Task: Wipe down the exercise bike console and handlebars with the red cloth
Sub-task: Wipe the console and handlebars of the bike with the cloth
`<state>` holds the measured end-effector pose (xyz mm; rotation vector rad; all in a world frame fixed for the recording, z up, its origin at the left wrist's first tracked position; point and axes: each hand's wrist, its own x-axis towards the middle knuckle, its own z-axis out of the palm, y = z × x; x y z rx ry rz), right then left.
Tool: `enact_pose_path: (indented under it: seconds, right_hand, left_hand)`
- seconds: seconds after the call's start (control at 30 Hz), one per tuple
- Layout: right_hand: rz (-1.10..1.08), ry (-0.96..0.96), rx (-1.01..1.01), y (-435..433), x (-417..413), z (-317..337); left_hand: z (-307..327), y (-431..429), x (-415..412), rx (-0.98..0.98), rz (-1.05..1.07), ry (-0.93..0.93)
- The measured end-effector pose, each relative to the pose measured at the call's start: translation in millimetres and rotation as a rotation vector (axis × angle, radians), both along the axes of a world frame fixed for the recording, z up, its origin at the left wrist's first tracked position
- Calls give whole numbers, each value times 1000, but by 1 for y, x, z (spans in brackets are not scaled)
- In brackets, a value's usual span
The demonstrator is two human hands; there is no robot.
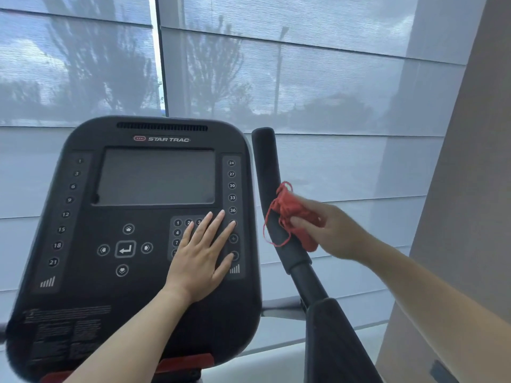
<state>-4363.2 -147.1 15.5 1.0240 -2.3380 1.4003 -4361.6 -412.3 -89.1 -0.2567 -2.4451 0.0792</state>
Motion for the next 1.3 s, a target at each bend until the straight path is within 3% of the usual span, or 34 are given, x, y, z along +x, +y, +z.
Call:
enact_pose_path:
  seconds: [0.23, 0.37, 0.47, 0.6, 0.73, 0.9, 1.03, 1.1, 1.23, 1.3]
  right_hand:
    - [40, -58, 101, 22, 9, -6]
    - [57, -115, -81, 13, 13, -10]
    - [50, -135, -64, 12, 20, -19]
    - [55, -64, 154, 36, 34, -8]
    - [31, 62, 48, 32, 49, 2]
    - [15, 191, 403, 9, 59, -11]
    - [109, 268, 509, 18, 74, -2]
    - [119, 217, 427, 30, 79, 5]
    - [46, 66, -76, 44, 88, 8]
    - [104, 55, -26, 41, 96, -7]
  left_hand:
    - [-1, -1, -3, 9, -8, 9]
    - [0, -1, -3, 2, -3, 2]
    - [-1, -1, -2, -8, -1, -1]
    - [1, 1, -1, -25, 35, -59]
    - [10, -2, 2, -48, 45, -201]
    - [22, -1, 31, 45, 5, -365]
    - [28, 4, 65, 164, -7, -467]
    - [34, 9, 85, 291, -46, -510]
    - [49, 25, 126, 408, -97, -516]
    - [53, 33, 149, 435, -106, -526]
